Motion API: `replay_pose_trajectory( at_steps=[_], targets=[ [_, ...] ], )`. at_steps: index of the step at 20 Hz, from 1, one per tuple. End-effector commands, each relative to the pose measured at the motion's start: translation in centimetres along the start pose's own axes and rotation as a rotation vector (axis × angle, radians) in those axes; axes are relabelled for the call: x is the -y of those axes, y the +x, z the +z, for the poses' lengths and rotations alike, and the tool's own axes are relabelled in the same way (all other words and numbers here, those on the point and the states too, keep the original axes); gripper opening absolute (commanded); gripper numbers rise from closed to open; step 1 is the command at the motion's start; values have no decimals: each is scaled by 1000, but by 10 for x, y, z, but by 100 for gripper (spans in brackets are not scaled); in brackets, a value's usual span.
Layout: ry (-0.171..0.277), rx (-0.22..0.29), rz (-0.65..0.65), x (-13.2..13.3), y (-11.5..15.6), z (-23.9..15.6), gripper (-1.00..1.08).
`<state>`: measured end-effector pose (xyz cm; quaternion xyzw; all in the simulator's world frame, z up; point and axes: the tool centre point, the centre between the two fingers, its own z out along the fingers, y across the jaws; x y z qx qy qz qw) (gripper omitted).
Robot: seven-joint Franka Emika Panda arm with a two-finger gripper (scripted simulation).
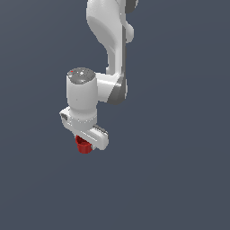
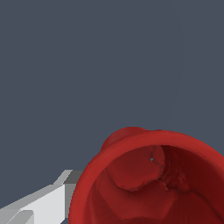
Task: Pick up the object and move it to a goal position.
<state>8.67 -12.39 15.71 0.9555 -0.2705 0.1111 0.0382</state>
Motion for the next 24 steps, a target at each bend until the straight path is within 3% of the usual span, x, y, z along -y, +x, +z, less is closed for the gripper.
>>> replay_pose_trajectory(
  at_steps=[1,13,24],
  targets=[
    [-8,-47,54,1,20,-21,-100],
    [-53,-257,301,-8,98,-121,-100],
    [-97,-443,524,-27,146,-224,-100]
  ],
)
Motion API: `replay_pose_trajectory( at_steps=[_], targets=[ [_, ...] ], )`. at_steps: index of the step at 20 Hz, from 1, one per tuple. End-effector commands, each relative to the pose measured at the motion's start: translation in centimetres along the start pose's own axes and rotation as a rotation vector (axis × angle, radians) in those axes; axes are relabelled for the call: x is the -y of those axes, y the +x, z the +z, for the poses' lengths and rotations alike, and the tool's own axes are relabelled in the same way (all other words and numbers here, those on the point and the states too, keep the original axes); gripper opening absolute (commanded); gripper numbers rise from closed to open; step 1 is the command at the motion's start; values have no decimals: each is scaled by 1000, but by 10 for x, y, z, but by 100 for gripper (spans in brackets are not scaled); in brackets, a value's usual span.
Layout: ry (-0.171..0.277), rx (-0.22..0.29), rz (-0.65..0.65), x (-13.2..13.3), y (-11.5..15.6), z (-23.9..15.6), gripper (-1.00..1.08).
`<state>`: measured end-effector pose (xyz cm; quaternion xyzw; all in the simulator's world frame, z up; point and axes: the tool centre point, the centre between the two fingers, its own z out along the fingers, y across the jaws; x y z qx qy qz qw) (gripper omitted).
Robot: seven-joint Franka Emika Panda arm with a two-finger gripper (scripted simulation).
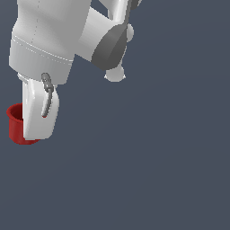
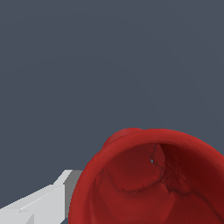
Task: Pick up the object and move it to a goal position.
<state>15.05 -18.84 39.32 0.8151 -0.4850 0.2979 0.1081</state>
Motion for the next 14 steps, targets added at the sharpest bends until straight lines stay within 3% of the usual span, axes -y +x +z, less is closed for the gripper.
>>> replay_pose_trajectory(
  at_steps=[1,8,14],
  targets=[
    [-8,-40,47,0,18,-17,-100],
    [-29,-114,135,-2,49,-51,-100],
    [-38,-142,168,-4,60,-64,-100]
  ],
)
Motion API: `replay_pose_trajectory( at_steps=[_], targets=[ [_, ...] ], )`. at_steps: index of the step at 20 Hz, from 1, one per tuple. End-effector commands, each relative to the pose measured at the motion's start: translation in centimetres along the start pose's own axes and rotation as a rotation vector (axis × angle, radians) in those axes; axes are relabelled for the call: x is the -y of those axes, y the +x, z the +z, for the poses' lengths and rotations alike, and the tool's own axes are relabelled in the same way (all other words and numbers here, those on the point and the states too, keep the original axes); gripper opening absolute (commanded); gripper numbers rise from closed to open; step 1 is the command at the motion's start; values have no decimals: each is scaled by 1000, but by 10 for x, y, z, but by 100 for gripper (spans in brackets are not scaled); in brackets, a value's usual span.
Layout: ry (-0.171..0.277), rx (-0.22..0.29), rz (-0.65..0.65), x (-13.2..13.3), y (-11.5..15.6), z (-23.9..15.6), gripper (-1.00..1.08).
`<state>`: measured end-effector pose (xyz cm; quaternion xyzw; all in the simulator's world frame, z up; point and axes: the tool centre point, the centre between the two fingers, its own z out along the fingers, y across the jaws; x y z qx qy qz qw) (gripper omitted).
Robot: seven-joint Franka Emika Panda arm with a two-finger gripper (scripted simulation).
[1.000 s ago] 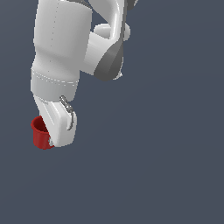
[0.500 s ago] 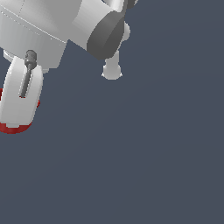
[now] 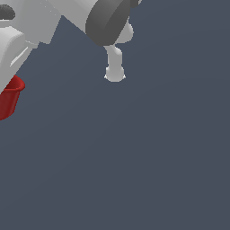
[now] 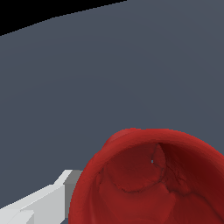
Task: Pick up the object and move it to a goal position.
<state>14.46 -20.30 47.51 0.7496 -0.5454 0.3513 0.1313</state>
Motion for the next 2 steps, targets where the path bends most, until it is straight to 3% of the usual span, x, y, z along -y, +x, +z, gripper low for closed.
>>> replay_pose_trajectory(
  at_steps=[1,2],
  targets=[
    [-2,-8,9,0,4,-4,-100],
    [-2,-8,9,0,4,-4,-100]
  ],
)
